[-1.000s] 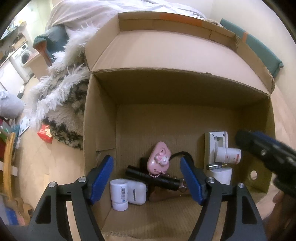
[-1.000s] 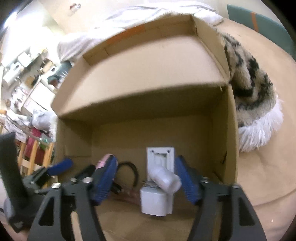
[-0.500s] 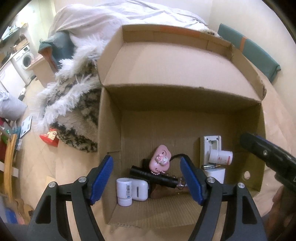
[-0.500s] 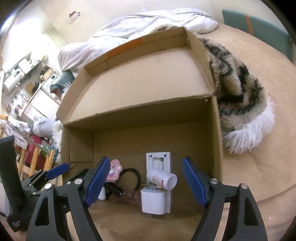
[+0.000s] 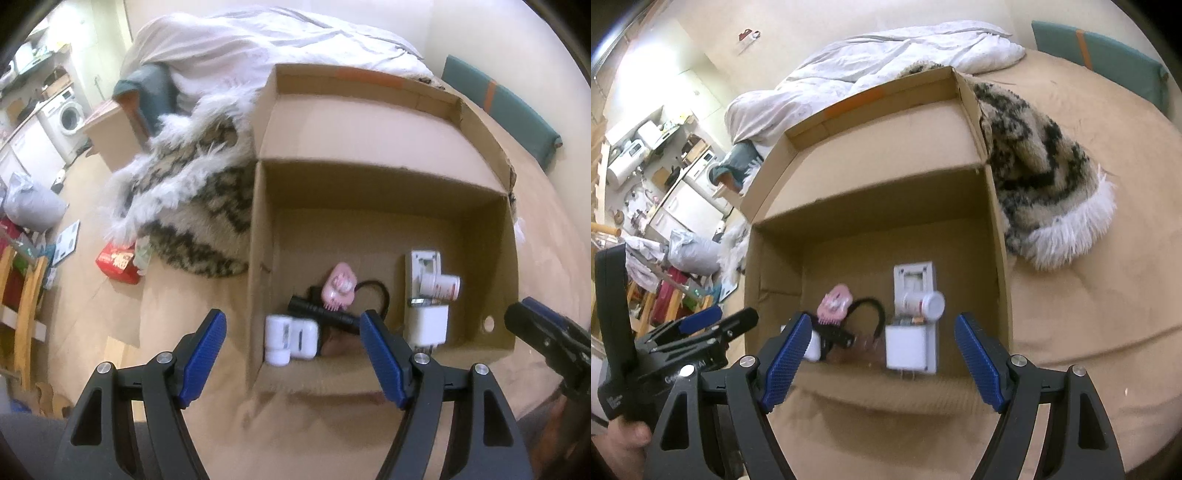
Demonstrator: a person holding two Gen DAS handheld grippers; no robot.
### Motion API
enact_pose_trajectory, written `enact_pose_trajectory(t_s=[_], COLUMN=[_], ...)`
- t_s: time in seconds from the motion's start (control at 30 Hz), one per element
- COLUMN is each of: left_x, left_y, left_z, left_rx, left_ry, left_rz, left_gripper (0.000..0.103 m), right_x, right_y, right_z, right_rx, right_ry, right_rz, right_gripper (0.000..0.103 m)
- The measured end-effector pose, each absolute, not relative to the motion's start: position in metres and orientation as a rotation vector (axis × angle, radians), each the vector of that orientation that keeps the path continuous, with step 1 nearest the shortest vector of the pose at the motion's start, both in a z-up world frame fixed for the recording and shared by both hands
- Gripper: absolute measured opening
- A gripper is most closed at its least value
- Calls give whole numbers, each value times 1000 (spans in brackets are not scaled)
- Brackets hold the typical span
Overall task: Organize rigid objects
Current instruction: 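Withdraw both tools from the box toward the remaining items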
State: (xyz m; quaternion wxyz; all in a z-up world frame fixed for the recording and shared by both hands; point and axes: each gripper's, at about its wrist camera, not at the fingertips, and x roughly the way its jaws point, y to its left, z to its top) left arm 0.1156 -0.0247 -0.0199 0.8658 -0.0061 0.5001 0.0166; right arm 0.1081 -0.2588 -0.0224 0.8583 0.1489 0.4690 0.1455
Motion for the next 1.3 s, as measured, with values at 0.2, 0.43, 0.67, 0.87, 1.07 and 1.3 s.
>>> enact_pose_trajectory(t_s=[0.2, 0.43, 0.67, 0.87, 1.07, 1.3], left_x=[93, 80, 83, 84, 85, 87], left_y=[-13, -5, 3, 9, 17, 16], left_z=[-37, -57, -65, -69, -70, -71], left_rx=[-41, -58, -77, -113, -145, -189], left_ry=[1108, 1163, 1192, 1212, 1220, 1243], left_rz=[56, 84, 108, 138, 171, 143], left_gripper=[72, 72, 72, 72, 72, 72], right_x=[86, 73, 75, 80, 88, 111], right_y=[-255, -250, -245, -256, -243, -166], right_z=[-33, -48, -67, -90, -114, -136], right_rx=[300, 289, 273, 328, 298, -8], right_ry=[1022, 1077, 1157, 1234, 1311, 1330], right_rz=[317, 303, 281, 228, 202, 311], right_gripper=[85, 85, 85, 85, 85, 84])
